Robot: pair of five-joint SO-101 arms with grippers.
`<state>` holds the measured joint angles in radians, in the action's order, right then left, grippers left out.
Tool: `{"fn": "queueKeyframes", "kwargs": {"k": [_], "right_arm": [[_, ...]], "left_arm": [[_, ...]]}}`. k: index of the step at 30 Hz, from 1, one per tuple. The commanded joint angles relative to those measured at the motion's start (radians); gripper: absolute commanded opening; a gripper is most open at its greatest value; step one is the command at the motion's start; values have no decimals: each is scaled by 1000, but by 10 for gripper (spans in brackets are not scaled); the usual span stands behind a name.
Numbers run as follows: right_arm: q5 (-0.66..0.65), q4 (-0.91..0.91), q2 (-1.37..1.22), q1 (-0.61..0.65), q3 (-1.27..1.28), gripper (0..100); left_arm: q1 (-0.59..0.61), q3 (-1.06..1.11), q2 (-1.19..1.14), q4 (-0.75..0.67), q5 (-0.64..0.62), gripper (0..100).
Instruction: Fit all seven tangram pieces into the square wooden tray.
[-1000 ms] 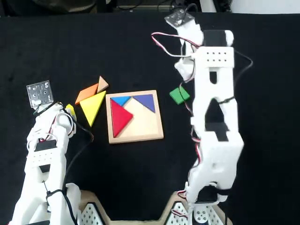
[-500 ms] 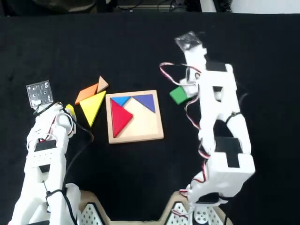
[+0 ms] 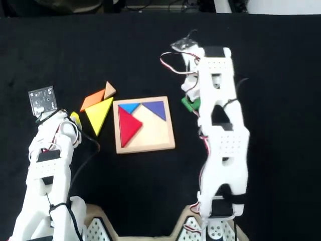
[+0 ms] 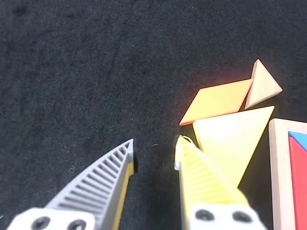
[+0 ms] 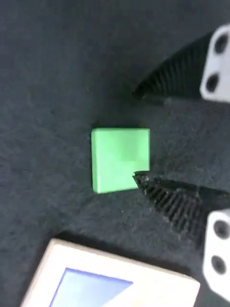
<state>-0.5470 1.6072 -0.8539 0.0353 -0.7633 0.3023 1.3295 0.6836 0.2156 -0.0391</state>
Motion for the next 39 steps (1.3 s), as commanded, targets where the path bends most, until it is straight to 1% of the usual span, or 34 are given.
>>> {"fn": "queueKeyframes", "kwargs": {"k": [1,3,6,17,22,31,35,39], "right_arm": [[-54,103,-64,37,-203,279],[-75,147,-101,46,-271,278],[-60,152,-136,52,-337,279],[-63,150,-288,48,-381,270],[-63,152,-294,49,-400,153],[-61,160,-239,48,-430,125],[-55,160,-203,49,-430,7],[-54,161,-180,49,-429,10]], "left_arm": [[4,-13,-2,-21,-2,152],[4,-13,-2,-21,-2,152],[4,-13,-2,-21,-2,152],[4,-13,-2,-21,-2,152],[4,-13,-2,-21,-2,152],[4,-13,-3,-21,-2,152],[4,-12,-3,-21,-2,152],[4,-12,-3,-21,-2,152]]}}
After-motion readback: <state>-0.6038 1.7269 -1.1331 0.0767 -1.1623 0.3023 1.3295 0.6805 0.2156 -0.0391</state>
